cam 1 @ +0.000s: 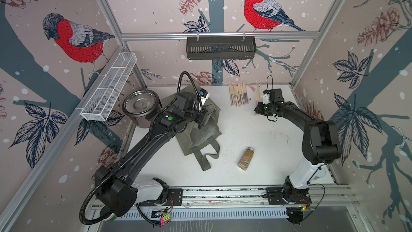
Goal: Take out the folding fans from the tote bags
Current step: Place the folding fan at the center of the board.
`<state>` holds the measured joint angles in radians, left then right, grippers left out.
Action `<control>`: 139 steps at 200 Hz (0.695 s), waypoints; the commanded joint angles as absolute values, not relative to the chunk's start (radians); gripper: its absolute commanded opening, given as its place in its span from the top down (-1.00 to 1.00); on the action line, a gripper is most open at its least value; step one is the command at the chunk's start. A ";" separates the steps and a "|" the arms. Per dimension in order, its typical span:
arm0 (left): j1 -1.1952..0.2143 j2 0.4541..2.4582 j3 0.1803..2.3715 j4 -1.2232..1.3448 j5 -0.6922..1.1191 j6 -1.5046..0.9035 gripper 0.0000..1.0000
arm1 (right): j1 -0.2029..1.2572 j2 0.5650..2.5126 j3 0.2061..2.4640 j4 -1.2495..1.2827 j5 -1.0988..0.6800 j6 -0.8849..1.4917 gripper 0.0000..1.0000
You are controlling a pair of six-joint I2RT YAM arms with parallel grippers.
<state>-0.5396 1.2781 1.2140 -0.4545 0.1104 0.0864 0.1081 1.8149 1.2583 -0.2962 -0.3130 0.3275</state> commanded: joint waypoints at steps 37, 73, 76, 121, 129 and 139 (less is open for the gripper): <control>-0.541 1.269 1.212 -0.415 0.124 0.103 1.00 | 0.056 2.060 1.495 -0.384 -0.380 0.249 0.76; -0.541 1.277 1.211 -0.414 0.128 0.103 1.00 | 0.048 2.198 1.665 -0.452 -0.393 0.204 0.75; -0.541 1.277 1.212 -0.414 0.129 0.103 1.00 | 0.048 2.210 1.680 -0.461 -0.393 0.202 0.75; -0.541 1.275 1.214 -0.414 0.133 0.103 1.00 | 0.023 2.355 1.870 -0.527 -0.417 0.171 0.76; -0.541 1.276 1.212 -0.414 0.133 0.103 1.00 | 0.021 2.389 1.930 -0.564 -0.418 0.163 0.75; -0.540 1.278 1.212 -0.414 0.132 0.104 1.00 | 0.020 2.433 2.007 -0.606 -0.420 0.148 0.76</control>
